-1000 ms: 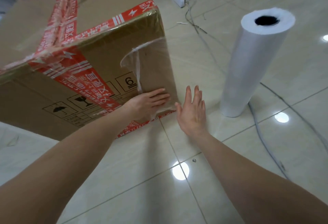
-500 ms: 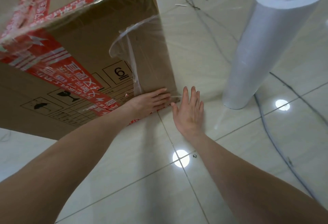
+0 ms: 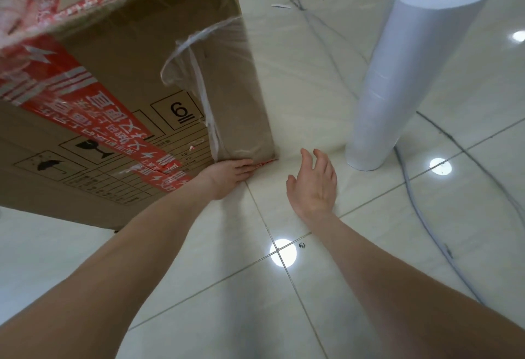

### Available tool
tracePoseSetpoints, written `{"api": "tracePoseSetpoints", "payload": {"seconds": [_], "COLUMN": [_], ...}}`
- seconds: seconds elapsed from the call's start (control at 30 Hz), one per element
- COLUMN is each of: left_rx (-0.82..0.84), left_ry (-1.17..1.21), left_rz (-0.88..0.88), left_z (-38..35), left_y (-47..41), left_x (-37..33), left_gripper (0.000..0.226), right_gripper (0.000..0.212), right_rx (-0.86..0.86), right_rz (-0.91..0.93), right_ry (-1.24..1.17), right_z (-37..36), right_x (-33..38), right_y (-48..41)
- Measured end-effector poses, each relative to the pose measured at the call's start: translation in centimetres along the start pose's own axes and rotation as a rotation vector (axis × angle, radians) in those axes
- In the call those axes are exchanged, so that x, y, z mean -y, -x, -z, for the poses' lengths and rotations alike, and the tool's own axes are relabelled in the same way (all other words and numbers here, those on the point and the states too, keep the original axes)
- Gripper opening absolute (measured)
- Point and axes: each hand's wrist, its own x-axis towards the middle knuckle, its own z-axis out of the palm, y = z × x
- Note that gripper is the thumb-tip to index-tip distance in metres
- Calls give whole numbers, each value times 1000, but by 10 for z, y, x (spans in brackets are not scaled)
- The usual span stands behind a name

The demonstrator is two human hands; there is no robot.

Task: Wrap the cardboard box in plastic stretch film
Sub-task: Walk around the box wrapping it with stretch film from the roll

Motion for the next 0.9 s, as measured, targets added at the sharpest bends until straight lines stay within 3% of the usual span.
{"api": "tracePoseSetpoints", "payload": {"seconds": [0.07,0.13,0.23,0.37,0.43,0.53,0.73,0.9], "left_rx": [-76,-327,-531,-514,-388,-321,-507,-423], "left_ry": [254,445,339,239,45,-17,117,-1], "left_rz": [-49,-34,81,354,368,372,471,527], "left_z": [4,15,29,28,19,18,33,18], "left_y": [6,14,23,39,39,36,58,78], "left_x": [5,15,36,71,74,69,80,95], "left_gripper": [49,45,54,61,68,73,67,71], "right_gripper": [60,61,60,60,60,60,60,57], "right_rx": [-5,0,1,-17,-9,-10,-16,-29], "right_rz": [1,10,24,34,34,33,50,79], "right_ry": [3,-3,-22,-23,-27,-25,-31,-28], "right_z": [5,7,5,1,0,2,5,14], "right_x": [-1,2,11,17,17,14,17,22], "right_y": [1,3,6,9,8,9,12,17]}}
